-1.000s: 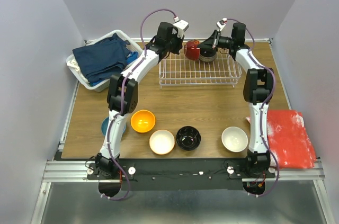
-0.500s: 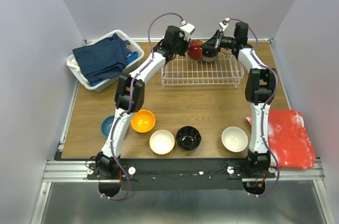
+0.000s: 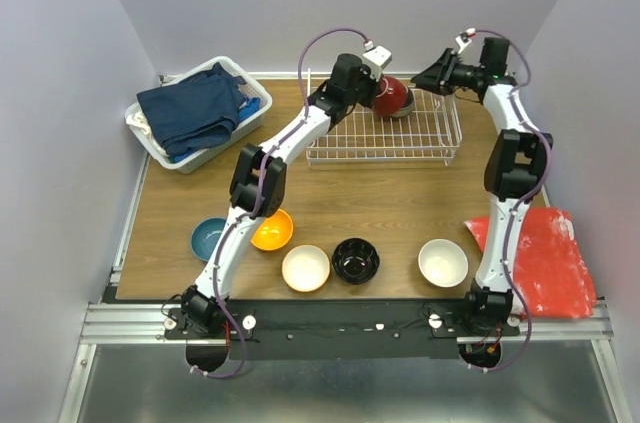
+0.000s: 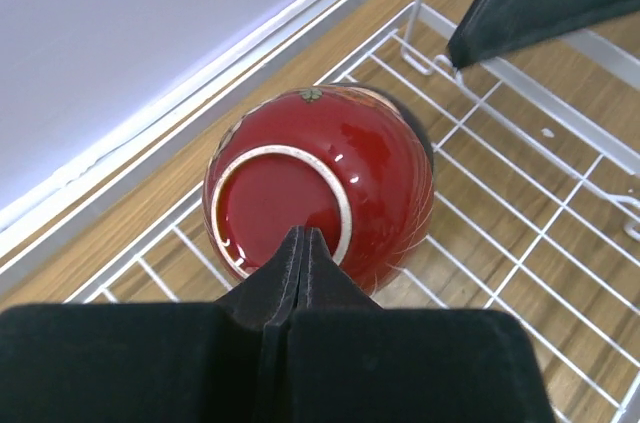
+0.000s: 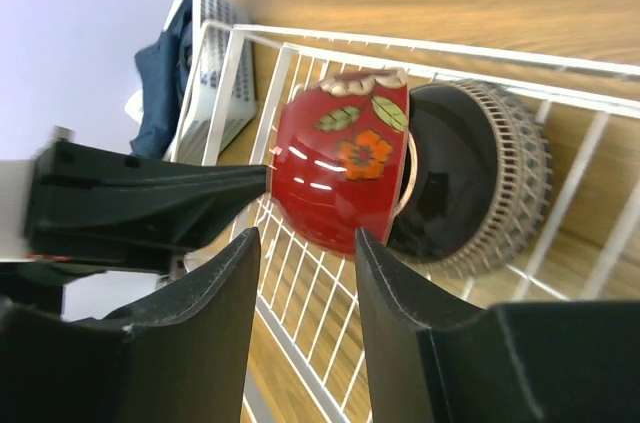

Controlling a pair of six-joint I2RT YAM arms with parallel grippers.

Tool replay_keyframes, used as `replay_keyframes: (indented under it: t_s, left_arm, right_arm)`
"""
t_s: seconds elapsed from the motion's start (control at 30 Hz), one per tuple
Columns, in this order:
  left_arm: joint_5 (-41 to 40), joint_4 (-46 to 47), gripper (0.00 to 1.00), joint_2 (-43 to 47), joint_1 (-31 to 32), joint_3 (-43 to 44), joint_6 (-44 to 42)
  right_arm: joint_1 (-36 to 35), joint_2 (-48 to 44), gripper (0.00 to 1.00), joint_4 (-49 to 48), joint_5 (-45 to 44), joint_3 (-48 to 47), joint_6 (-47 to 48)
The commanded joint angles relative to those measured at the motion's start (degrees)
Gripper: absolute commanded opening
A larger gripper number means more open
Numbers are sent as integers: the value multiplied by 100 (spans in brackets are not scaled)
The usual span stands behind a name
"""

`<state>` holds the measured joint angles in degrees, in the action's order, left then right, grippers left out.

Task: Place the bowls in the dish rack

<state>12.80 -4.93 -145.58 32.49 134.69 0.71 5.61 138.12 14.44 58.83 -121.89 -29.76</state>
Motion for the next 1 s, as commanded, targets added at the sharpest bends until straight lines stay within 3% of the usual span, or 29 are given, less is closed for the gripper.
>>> replay_keyframes:
  t_s: [0.0,0.47,0.6,0.63,0.7,0.73,0.83,0.97]
  left_arm:
    - [83,176,0,-296,143,171,201]
    - [-172,870,0,-682,328,672,175]
    - [-295,993,0,-271,319,533,254]
    - [-295,1063,10,-52,302,323,280]
    - [-278,1397,18,791,214,-596,289]
    - [-156,1442,27,1073,170,-837,315]
    - [99,1092,46,2110,-76,-1611,360]
    - [109,1151,57,3969,-401,-3332,185]
  right_arm:
    - [257,-751,51,595,-530,112,759]
    - [283,-1692,51,946,-767,920,1358]
    - [283,-2017,51,1175,-890,1193,1779]
    - [283,-2192,51,1245,-917,1246,2042]
    - [283,-2377,51,1543,-970,1403,2359]
    - [283,-2456,51,1666,-970,1448,2770]
    - [274,-2948,51,2176,-1110,1816,3744]
    - [161,-3888,52,3158,-1400,2633,5424]
